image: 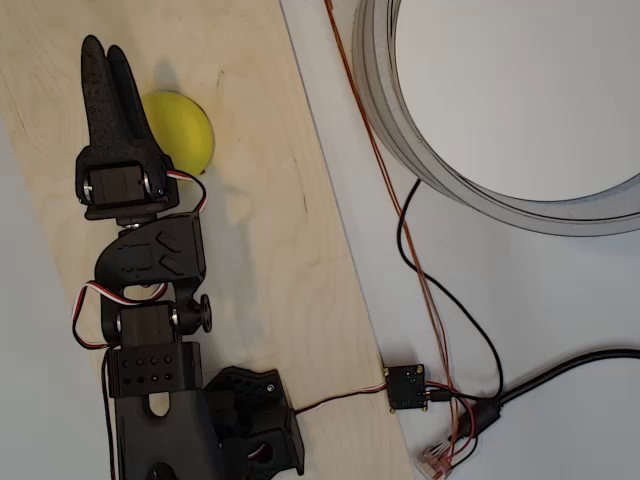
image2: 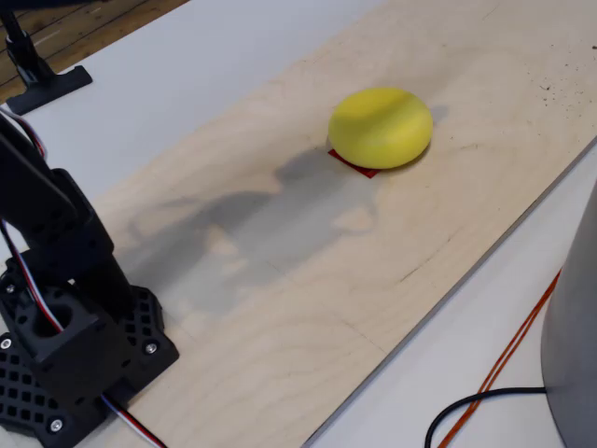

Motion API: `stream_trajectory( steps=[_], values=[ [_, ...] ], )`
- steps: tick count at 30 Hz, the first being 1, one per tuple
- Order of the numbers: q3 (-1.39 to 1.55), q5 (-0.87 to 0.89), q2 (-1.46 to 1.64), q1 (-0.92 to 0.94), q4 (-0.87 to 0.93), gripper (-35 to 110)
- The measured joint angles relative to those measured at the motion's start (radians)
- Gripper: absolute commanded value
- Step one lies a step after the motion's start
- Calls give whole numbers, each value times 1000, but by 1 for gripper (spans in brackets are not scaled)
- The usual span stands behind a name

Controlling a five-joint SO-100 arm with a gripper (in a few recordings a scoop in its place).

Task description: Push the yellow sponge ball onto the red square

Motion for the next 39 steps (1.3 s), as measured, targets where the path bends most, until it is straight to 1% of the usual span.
stream_trajectory(
  steps=[1,2,4,10,12,19,20,21,24,26,28,29,31,33,35,39],
  values=[
    [0,0,0,3,0,74],
    [0,0,0,6,0,73],
    [0,2,0,8,0,65],
    [0,-14,0,2,0,15],
    [0,-15,0,2,0,1],
    [0,-11,-6,3,0,0],
    [0,-14,-6,3,0,4],
    [0,-15,-6,3,0,11],
    [0,-17,-6,5,0,38],
    [0,-17,-6,5,0,53],
    [0,-17,-6,5,0,60],
    [0,-17,-6,5,0,60],
    [0,-17,-6,5,0,57],
    [0,-15,-6,-6,0,48],
    [0,-17,-6,-17,0,35],
    [0,-17,-6,-8,0,4]
  ],
)
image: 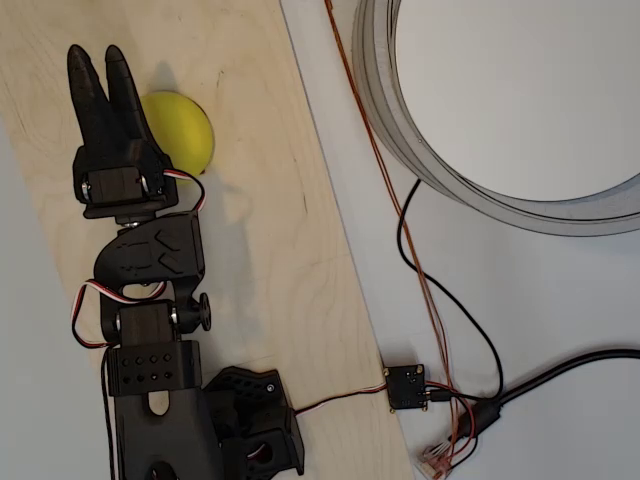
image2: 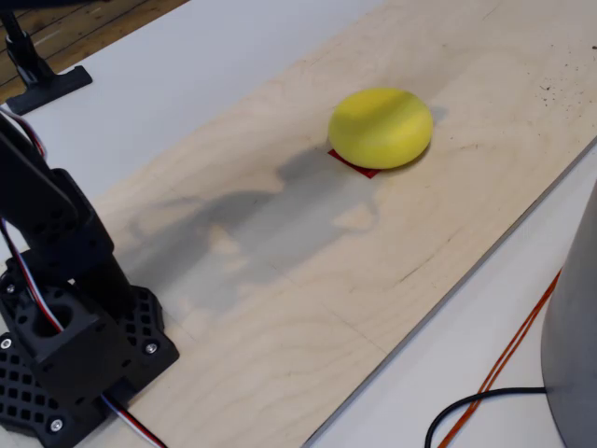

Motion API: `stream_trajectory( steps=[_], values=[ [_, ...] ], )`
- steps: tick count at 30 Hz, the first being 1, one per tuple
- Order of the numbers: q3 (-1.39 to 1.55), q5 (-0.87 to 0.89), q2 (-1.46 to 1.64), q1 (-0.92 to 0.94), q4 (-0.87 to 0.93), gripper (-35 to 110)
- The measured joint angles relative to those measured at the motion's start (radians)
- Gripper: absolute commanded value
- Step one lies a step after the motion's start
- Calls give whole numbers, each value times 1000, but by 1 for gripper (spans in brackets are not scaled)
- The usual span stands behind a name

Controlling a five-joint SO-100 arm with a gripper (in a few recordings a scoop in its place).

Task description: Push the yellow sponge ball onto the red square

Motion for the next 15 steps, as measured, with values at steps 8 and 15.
stream_trajectory(
  steps=[8,15],
  values=[
    [-2,0,0,-6,0,0],
    [-2,0,-2,-3,0,52]
  ],
)
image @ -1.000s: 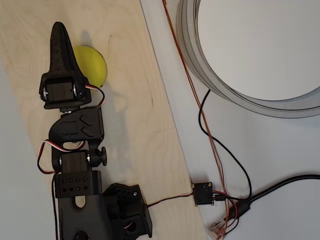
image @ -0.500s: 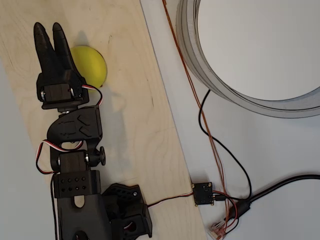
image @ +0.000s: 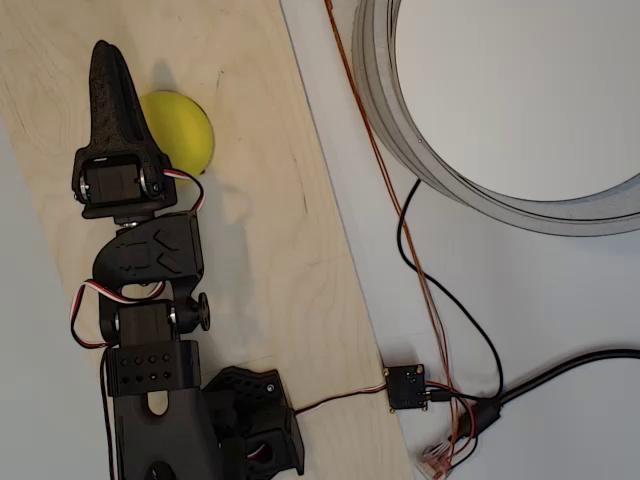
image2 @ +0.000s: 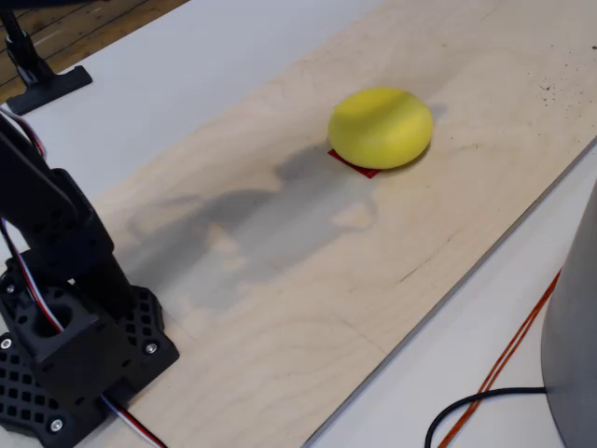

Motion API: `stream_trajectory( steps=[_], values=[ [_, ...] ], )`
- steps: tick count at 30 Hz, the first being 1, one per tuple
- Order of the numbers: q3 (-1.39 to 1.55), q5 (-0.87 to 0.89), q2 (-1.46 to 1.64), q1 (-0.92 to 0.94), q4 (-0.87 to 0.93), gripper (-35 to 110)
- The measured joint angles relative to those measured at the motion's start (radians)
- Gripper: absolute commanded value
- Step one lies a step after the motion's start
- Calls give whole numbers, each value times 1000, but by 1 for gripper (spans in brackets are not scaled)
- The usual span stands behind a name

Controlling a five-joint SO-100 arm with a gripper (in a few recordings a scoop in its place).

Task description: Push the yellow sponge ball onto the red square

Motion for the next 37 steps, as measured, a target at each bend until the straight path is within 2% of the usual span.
stream_trajectory(
  steps=[3,6,14,37],
  values=[
    [0,0,-2,0,0,60],
    [0,0,0,0,0,56],
    [0,0,0,0,0,0],
    [0,-21,-2,0,0,0]
  ],
)
